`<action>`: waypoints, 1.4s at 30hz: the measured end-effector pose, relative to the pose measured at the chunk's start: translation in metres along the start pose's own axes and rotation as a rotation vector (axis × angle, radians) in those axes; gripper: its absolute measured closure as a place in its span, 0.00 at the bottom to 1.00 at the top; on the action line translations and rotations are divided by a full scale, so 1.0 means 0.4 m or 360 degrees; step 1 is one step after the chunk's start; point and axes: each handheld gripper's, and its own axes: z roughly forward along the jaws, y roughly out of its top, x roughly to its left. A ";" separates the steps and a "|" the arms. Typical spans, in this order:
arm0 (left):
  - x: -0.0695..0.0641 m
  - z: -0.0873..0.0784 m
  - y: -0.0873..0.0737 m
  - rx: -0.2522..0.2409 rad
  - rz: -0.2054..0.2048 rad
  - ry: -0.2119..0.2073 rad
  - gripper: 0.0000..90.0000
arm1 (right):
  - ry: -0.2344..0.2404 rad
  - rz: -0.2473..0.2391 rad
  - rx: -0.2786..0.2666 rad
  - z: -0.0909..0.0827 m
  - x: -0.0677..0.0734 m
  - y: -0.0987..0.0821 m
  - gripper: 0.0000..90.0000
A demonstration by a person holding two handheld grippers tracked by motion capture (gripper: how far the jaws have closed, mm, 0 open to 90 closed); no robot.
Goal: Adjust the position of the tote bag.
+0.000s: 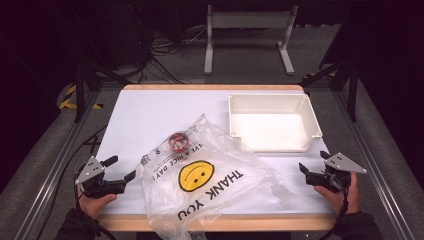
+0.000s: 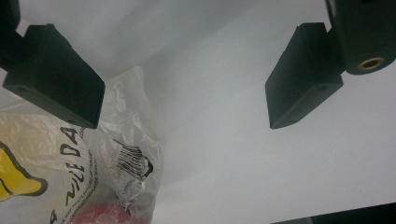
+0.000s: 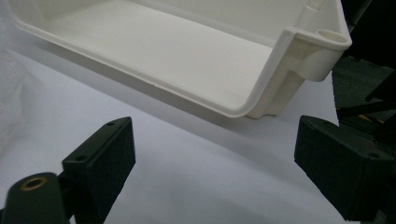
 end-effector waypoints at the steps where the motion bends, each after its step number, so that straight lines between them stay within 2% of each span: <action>1: 0.000 0.000 0.000 -0.0005 0.0009 0.0001 0.14 | 0.0008 -0.0007 0.0003 0.001 0.000 0.000 0.16; 7: -0.001 0.002 0.001 0.0013 0.0031 0.0001 0.15 | 0.0022 -0.0025 0.0017 0.002 0.003 0.002 0.23; 13: -0.004 0.002 0.001 0.0012 0.0034 -0.0001 0.15 | 0.0027 -0.0041 0.0027 0.003 0.005 0.003 0.24; 18: -0.012 0.003 0.005 0.0031 0.0078 0.0008 0.15 | 0.0038 -0.0039 0.0006 -0.002 0.003 0.002 0.28; 22: -0.024 -0.013 0.017 -0.0022 0.0071 -0.0014 0.16 | 0.0077 -0.0027 -0.0004 -0.008 0.003 0.006 0.33; 24: -0.041 -0.026 0.028 -0.0055 0.0098 -0.0026 0.17 | 0.0123 -0.0003 -0.0034 -0.014 0.003 0.012 0.36; 27: -0.072 -0.043 0.045 -0.0089 0.0143 -0.0073 0.17 | 0.0164 -0.0027 -0.0078 -0.028 0.018 0.033 0.38; 28: -0.072 -0.043 0.045 -0.0089 0.0143 -0.0073 0.17 | 0.0191 -0.0041 -0.0103 -0.035 0.026 0.043 0.40; 29: -0.088 -0.047 0.053 -0.0088 0.0168 -0.0097 0.18 | 0.0211 -0.0055 -0.0119 -0.040 0.034 0.051 0.41; 30: -0.088 -0.047 0.053 -0.0088 0.0168 -0.0097 0.18 | 0.0211 -0.0055 -0.0119 -0.040 0.034 0.051 0.41; 32: -0.112 -0.047 0.060 -0.0087 0.0200 -0.0138 0.19 | 0.0267 -0.0082 -0.0155 -0.049 0.053 0.068 0.44; 33: -0.125 -0.045 0.064 -0.0075 0.0228 -0.0147 0.19 | 0.0284 -0.0090 -0.0162 -0.051 0.059 0.073 0.45; 34: -0.134 -0.044 0.066 -0.0070 0.0245 -0.0165 0.20 | 0.0346 -0.0119 -0.0175 -0.053 0.079 0.088 0.47; 38: -0.165 -0.026 0.065 -0.0010 0.0278 -0.0240 0.25 | 0.0442 -0.0174 -0.0181 -0.053 0.115 0.108 0.50; 40: -0.174 -0.010 0.060 0.0078 0.0309 -0.0232 0.26 | 0.0490 -0.0205 -0.0181 -0.050 0.136 0.118 0.51; 42: -0.176 0.005 0.054 0.0139 0.0295 -0.0216 0.28 | 0.0548 -0.0238 -0.0177 -0.045 0.157 0.127 0.51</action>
